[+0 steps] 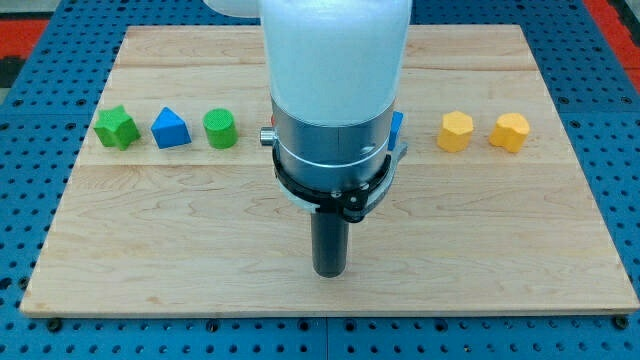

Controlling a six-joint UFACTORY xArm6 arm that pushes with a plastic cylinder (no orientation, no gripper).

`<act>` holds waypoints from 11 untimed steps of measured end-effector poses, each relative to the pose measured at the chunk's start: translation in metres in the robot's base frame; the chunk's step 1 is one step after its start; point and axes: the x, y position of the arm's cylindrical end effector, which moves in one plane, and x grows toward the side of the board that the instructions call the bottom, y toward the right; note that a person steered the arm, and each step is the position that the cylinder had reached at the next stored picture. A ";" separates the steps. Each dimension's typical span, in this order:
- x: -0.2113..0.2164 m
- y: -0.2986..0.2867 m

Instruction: Put the cube at the top right side of red star

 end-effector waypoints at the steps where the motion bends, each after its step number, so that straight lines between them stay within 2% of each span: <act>1: 0.000 -0.001; 9: 0.006 0.024; 11: -0.044 0.027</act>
